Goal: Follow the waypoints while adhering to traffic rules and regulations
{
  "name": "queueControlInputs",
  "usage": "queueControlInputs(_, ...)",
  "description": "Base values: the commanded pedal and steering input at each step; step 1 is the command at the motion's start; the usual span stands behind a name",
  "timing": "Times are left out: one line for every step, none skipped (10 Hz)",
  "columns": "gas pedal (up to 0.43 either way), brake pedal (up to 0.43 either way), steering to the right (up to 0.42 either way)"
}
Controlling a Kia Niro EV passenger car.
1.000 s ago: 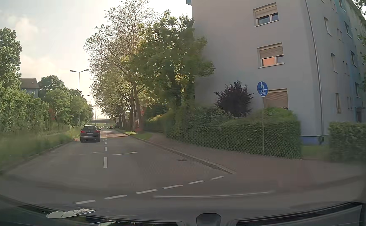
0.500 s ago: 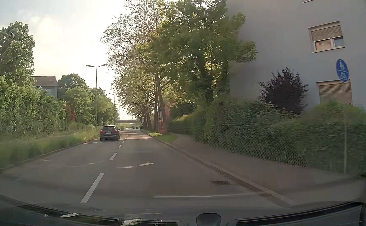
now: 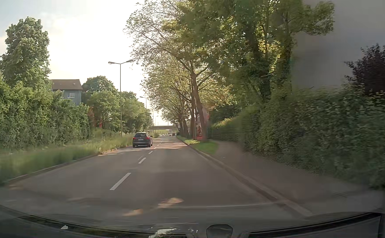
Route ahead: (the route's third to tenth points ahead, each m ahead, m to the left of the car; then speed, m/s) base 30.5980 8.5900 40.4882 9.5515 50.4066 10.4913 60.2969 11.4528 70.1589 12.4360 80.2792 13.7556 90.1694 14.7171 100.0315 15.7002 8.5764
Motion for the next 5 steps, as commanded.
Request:
queueControlInputs(0.209,0.0,-0.1)
queueControlInputs(0.209,0.0,-0.089)
queueControlInputs(0.22,0.0,-0.077)
queueControlInputs(0.22,0.0,-0.067)
queueControlInputs(0.22,0.0,-0.052)
